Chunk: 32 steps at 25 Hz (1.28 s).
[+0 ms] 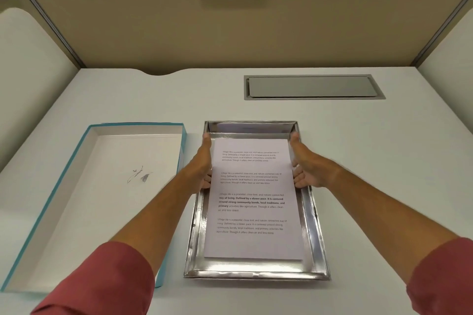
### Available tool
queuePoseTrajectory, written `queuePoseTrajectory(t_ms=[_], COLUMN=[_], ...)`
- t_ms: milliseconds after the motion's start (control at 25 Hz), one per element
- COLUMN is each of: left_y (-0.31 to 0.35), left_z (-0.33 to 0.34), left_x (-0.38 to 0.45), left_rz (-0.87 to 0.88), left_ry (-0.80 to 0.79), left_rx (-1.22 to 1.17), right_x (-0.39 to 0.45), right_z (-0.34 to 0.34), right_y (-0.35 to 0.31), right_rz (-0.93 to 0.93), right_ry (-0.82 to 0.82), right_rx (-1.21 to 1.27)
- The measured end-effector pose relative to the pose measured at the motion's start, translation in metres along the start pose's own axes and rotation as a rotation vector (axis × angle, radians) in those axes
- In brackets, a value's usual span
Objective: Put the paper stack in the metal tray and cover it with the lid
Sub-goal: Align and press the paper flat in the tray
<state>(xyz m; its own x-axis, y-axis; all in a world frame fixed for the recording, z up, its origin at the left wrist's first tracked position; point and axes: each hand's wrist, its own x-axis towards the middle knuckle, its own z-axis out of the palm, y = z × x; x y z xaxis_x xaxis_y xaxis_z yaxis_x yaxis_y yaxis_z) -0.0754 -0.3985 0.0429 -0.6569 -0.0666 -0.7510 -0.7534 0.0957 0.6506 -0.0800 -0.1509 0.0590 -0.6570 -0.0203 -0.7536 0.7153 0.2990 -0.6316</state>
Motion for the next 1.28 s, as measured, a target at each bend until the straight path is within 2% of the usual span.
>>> queuePoseTrajectory(t_ms=[280,440,480,560,640,800,1000,1280], left_y=[-0.001,-0.007,-0.011,-0.022,-0.037,-0.063,-0.08,-0.102], left_z=[-0.008,-0.007,-0.005,-0.002,0.001,-0.005,-0.027,-0.049], left_x=[-0.003,-0.011,-0.011,-0.016,-0.026,-0.035,-0.032,-0.022], left_rz=[-0.05,0.059,0.141,0.388,0.623,0.796,0.779,0.573], left_ry=[-0.04,-0.003,0.031,0.227,0.363,0.547,0.622,0.647], left_rx=[-0.102,-0.004,0.107,0.438,0.675,1.039,1.212,1.18], right_x=[-0.01,-0.018,-0.018,-0.016,-0.018,-0.019,-0.02,-0.019], right_z=[0.003,0.013,0.017,0.027,0.041,0.073,0.105,0.13], right_y=[0.007,0.008,0.01,0.017,0.028,0.043,0.046,0.053], right_rz=[-0.013,-0.142,-0.201,-0.342,-0.485,-0.671,-0.851,-0.831], right_ry=[-0.021,0.128,0.205,0.378,0.427,0.49,0.574,0.529], right_rx=[0.05,-0.074,-0.164,-0.36,-0.452,-0.753,-0.979,-1.013])
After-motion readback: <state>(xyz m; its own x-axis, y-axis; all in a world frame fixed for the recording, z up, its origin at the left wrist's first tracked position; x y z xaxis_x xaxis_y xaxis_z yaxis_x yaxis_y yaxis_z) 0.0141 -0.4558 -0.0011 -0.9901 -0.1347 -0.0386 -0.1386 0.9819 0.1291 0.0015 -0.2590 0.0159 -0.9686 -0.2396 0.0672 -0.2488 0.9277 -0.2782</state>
